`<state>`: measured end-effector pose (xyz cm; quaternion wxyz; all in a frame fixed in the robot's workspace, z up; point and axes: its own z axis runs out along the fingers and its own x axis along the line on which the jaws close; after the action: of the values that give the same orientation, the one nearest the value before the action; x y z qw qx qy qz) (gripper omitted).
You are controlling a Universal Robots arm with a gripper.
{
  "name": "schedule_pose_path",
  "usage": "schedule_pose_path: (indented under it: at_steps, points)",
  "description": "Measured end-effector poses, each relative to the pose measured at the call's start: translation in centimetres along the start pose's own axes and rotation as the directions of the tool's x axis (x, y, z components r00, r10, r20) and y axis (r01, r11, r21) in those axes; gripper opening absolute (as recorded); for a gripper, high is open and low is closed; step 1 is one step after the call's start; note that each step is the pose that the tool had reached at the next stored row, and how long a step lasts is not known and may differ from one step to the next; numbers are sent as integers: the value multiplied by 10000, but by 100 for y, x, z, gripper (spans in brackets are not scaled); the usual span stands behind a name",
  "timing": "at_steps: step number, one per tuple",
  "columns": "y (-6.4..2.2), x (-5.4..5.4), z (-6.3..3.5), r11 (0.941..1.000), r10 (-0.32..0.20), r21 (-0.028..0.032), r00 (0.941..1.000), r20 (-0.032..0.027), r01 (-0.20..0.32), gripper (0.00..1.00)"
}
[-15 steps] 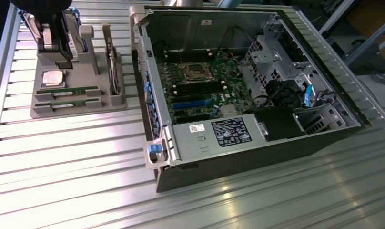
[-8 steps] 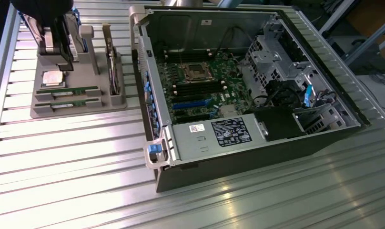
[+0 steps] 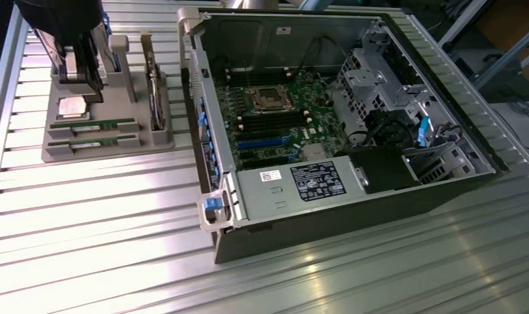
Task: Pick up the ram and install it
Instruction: 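Pick up the ram and move it above insertion slot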
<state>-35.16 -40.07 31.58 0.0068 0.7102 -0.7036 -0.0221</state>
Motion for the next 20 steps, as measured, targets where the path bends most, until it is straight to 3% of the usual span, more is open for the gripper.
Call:
schedule_pose_path:
  at_steps: [20]
  points:
    - [59, 3, 162, 10000, -29, -2, 10000, -1, 29, 30]
